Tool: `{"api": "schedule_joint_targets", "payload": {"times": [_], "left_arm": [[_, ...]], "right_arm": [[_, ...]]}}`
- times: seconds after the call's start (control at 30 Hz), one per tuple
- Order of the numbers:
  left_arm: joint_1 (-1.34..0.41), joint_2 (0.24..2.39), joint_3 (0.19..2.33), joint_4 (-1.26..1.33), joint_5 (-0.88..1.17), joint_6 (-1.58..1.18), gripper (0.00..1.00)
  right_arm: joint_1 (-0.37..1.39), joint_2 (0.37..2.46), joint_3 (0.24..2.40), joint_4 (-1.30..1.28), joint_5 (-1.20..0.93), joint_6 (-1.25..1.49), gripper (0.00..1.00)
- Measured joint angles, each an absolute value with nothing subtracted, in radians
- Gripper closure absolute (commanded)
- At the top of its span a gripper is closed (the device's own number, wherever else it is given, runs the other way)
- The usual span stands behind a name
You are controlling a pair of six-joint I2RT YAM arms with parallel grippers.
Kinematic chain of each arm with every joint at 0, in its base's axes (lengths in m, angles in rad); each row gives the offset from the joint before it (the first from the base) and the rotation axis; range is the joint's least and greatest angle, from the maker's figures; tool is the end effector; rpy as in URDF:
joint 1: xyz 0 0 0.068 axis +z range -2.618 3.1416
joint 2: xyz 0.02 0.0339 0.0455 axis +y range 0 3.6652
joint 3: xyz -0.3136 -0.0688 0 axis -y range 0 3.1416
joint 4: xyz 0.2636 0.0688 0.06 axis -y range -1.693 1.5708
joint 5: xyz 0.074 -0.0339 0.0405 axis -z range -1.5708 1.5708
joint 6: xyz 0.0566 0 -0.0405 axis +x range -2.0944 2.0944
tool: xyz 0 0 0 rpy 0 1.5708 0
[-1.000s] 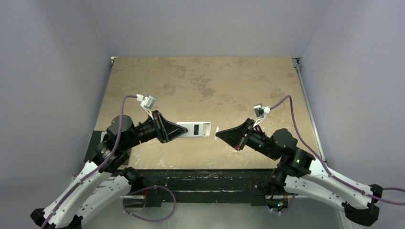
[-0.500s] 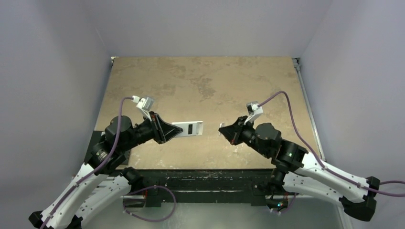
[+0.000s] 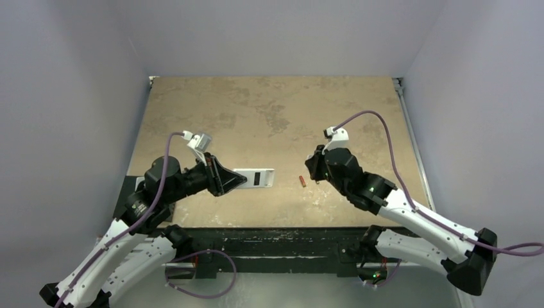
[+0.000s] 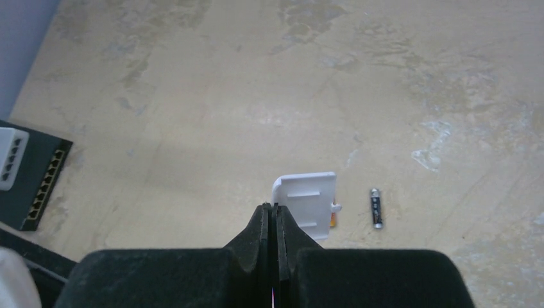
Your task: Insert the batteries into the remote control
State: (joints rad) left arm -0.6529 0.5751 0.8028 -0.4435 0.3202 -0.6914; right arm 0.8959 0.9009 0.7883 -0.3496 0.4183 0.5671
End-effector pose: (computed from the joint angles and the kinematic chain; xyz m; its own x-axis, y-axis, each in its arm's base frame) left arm 0.0884 -0.0900 0.3747 -0.6544 -0.2614 -0.7095 0.5239 0.5199 -0.6747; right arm 0.1470 0.1469 0.3333 -0.4962 0.1655 -0.8523 -0.2605 0.9080 0.3280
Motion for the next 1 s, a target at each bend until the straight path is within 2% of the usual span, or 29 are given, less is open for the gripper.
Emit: {"api": "schedule_joint_targets", "payload": {"times": [0.13, 0.53, 1.0], "left_arm": [[-0.653, 0.576, 0.767, -0.422, 0.365, -0.696, 1.00], [-0.653, 0.573, 0.736, -0.365, 0.454, -0.718, 1.00], [-0.653, 0.570, 0.683, -0.293, 0.504, -0.760, 1.00]], "right_arm": [[0.781, 0.957, 0.786, -0.320, 0.348, 0.550, 1.00], [0.443, 1.163, 0.670, -0.006, -0.117, 0.576, 1.00], [0.240, 1.510, 0.561, 0.467, -0.536, 0.767, 1.00]]}}
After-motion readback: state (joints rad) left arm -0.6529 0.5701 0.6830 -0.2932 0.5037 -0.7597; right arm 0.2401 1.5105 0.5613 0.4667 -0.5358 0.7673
